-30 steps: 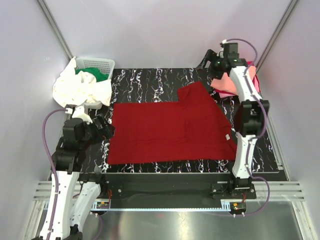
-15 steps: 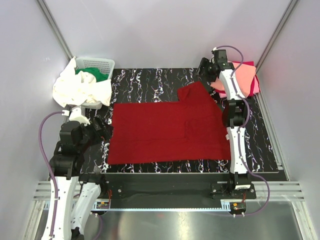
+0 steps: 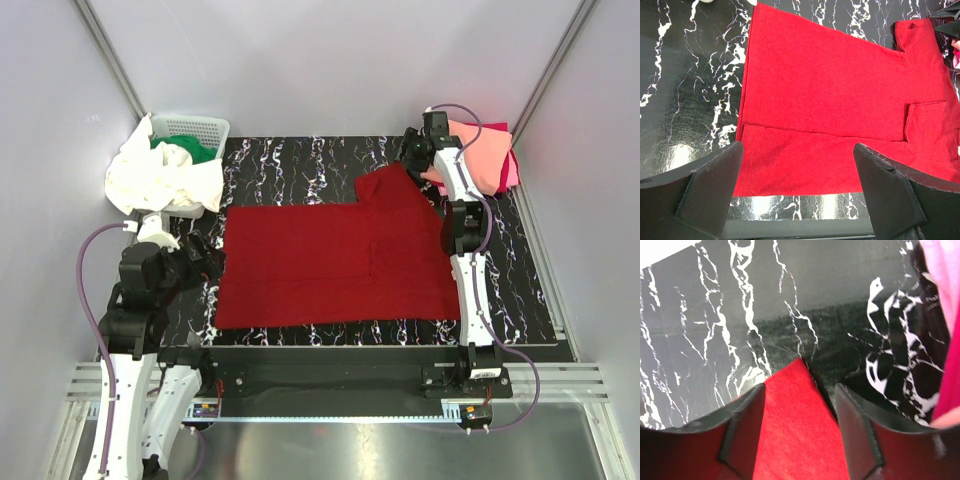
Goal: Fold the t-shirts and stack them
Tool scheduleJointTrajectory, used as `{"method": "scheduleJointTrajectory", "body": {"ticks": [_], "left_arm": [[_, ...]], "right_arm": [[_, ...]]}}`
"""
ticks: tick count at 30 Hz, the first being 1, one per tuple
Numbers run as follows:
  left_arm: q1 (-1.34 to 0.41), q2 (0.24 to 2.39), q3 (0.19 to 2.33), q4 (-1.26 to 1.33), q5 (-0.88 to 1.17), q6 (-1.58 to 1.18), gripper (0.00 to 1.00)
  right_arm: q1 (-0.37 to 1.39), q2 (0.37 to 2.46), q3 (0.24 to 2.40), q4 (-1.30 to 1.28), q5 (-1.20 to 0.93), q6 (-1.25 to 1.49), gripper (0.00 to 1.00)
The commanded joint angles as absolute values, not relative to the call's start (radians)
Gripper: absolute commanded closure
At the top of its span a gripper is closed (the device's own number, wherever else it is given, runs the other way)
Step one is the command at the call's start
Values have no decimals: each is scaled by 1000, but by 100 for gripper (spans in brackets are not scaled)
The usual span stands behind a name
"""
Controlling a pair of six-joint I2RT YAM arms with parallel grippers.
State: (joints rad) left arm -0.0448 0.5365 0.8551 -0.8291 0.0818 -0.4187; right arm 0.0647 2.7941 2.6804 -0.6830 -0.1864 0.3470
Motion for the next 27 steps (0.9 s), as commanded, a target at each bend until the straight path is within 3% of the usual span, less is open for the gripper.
{"method": "scheduleJointTrajectory", "body": {"ticks": [1,18,21,27], "left_arm": [[-40,529,859,-787,68,-419,1],[-40,519,861,-796,40,-428,1],[-40,520,861,-798,37,-430,1],[-40,522,861,-798,31,-433,1]], "right_arm": [[67,2827,2669,-661,-222,374,38],[87,2770,2559,-637,-244,380,81],[87,2766,2553,-632,-252,376,100],[87,2680,2441,-578,-291,373,100]]}}
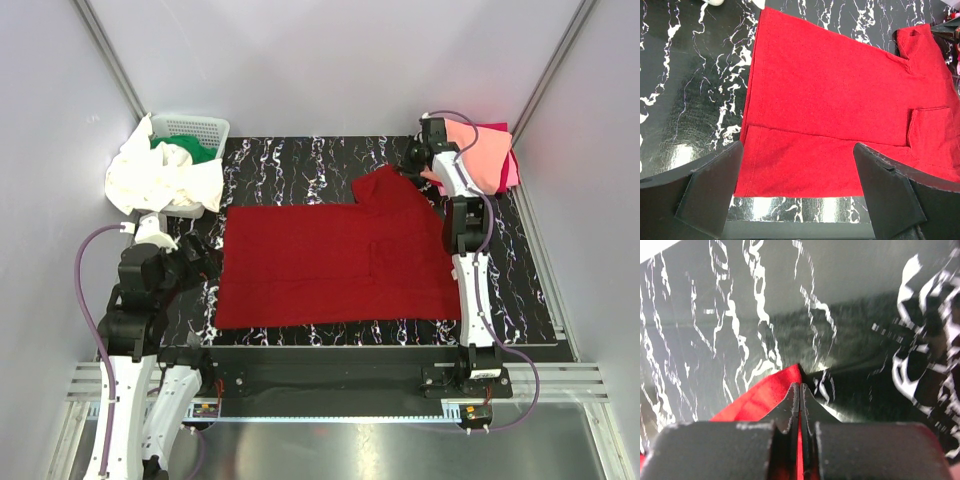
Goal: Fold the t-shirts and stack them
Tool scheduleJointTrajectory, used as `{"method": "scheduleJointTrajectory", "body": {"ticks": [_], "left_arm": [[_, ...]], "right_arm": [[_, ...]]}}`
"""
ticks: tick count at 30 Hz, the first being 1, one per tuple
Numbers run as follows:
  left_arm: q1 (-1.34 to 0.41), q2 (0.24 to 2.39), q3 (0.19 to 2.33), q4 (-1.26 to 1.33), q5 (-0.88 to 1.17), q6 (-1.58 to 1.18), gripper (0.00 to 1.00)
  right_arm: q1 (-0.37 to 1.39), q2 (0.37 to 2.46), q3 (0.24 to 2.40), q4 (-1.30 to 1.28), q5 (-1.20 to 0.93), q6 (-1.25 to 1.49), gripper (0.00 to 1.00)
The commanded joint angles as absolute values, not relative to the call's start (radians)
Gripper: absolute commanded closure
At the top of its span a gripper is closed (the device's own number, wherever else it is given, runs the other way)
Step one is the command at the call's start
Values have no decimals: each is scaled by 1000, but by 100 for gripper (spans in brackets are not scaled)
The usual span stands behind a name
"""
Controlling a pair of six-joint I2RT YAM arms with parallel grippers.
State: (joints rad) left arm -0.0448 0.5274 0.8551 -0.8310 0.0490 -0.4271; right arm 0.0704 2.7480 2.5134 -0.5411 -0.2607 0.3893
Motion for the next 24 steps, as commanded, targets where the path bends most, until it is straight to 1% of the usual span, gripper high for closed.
{"method": "scheduleJointTrajectory", "body": {"ticks": [1,6,8,11,12,14,15,16,17,18,19,21,24], "left_arm": [[-40,525,861,-799,29,-433,1],[-40,548,864,-801,32,-433,1],[-40,560,862,-795,37,-426,1],[-40,595,865,-788,51,-423,1],[-40,610,879,-788,54,-426,1],[-40,682,897,-772,66,-454,1],[-40,715,919,-758,77,-462,1],[-40,783,931,-743,90,-466,2],[-40,823,961,-721,97,-471,4],[-40,863,982,-712,106,-472,6],[-40,943,1001,-704,115,-471,7],[-40,1053,1054,-675,118,-469,14],[-40,1159,1123,-643,114,-471,21]], "right_arm": [[90,2639,2427,-574,-294,374,100],[107,2498,2341,-575,-313,351,100],[123,2404,2289,-577,-318,328,100],[144,2254,2136,-563,-302,287,100],[150,2168,2035,-540,-298,284,100],[167,2084,1927,-512,-284,281,100],[173,1998,1829,-494,-258,275,100],[179,1958,1781,-485,-238,273,100],[186,1919,1734,-482,-223,272,100],[186,1839,1645,-471,-186,276,100],[187,1797,1599,-462,-163,279,100],[186,1693,1489,-451,-102,276,100],[186,1587,1375,-430,-89,276,100]]}}
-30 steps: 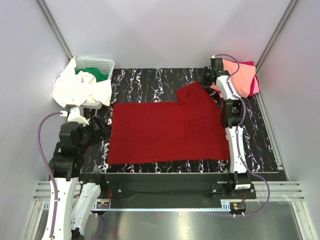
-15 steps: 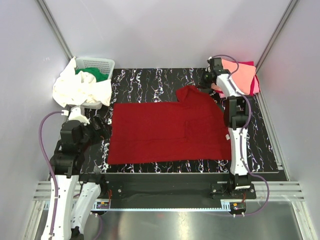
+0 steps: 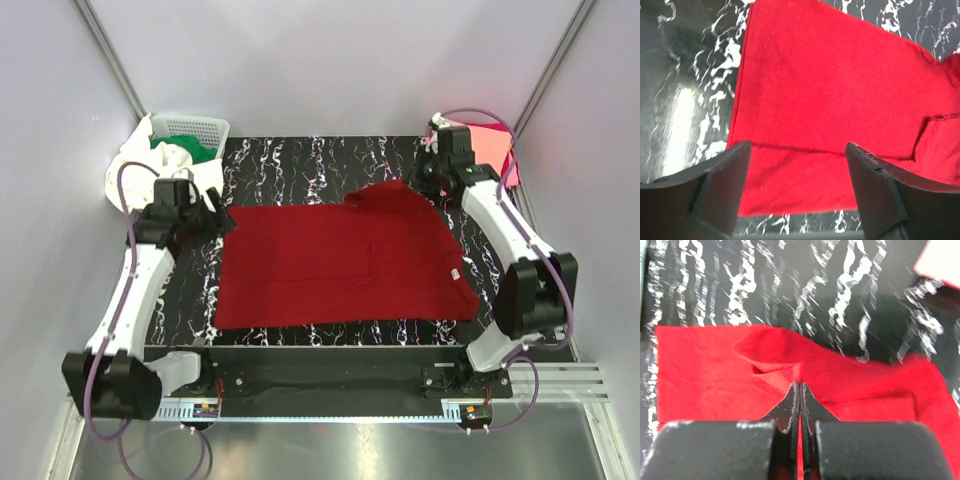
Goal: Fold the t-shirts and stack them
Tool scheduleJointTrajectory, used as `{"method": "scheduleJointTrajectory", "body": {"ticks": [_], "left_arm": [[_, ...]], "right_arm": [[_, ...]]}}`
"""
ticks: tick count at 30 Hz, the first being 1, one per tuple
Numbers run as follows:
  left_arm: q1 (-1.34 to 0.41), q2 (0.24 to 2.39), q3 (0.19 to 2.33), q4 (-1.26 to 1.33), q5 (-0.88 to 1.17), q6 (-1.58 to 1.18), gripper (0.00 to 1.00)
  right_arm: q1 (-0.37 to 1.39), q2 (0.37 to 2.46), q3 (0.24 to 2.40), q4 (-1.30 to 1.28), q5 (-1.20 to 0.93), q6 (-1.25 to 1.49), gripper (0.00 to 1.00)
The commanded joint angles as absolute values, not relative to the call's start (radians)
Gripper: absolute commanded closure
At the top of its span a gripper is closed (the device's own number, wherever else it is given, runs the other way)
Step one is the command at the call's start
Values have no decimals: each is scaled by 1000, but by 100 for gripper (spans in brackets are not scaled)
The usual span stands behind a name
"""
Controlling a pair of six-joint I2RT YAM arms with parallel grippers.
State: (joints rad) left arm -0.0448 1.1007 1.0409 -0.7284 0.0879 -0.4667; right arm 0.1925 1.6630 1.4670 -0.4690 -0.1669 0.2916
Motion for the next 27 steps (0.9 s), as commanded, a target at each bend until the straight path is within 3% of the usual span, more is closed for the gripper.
{"method": "scheduleJointTrajectory", "body": {"ticks": [1,16,27], "left_arm": [[-40,1230,1143,-638,114,-471,21],[-72,1885,1621,-785,-104,-497,39],[-149,2199,1908,-870,-227,-543,31]], "right_arm": [[184,1566,1349,-425,-90,281,100],[184,1361,1042,-367,-91,307,100],[184,1197,879,-371,-90,337,100]]}}
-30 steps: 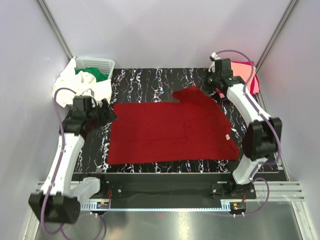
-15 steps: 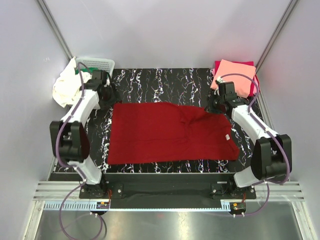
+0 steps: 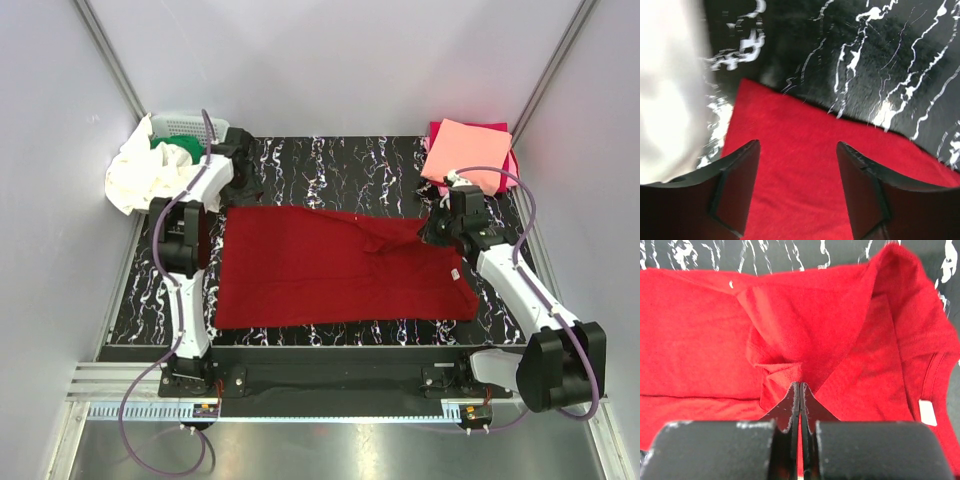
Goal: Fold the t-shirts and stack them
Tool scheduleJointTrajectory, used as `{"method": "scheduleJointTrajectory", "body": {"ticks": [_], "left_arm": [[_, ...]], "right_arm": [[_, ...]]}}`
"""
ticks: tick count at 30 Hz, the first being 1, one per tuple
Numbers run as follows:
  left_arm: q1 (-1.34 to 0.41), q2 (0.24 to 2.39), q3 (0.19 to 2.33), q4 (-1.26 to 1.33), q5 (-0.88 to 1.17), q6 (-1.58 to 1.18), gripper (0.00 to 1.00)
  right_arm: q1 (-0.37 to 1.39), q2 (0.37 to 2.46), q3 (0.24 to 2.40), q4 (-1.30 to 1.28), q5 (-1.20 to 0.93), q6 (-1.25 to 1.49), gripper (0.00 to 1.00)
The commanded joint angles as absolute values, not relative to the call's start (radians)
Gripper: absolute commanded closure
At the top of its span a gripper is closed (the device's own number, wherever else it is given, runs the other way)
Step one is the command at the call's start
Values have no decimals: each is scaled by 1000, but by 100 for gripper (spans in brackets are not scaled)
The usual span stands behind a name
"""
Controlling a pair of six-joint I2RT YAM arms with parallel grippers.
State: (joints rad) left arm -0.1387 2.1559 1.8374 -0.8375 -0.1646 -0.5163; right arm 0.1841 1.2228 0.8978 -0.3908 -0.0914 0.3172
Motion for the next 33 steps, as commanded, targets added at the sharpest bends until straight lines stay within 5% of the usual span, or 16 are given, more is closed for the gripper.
{"method": "scheduleJointTrajectory", "body": {"ticks": [1,16,33], "left_arm": [[-152,2210,1922,-874,-232,-551,30],[-176,2316,1942,-844,-255,-558,33],[-149,2065,1669,-589,-301,-643,28]], "right_arm": [[184,1192,874,-373,-97,341,100],[181,1100,853,-405,63,374,100],[170,1078,847,-399,57,399,100]]}}
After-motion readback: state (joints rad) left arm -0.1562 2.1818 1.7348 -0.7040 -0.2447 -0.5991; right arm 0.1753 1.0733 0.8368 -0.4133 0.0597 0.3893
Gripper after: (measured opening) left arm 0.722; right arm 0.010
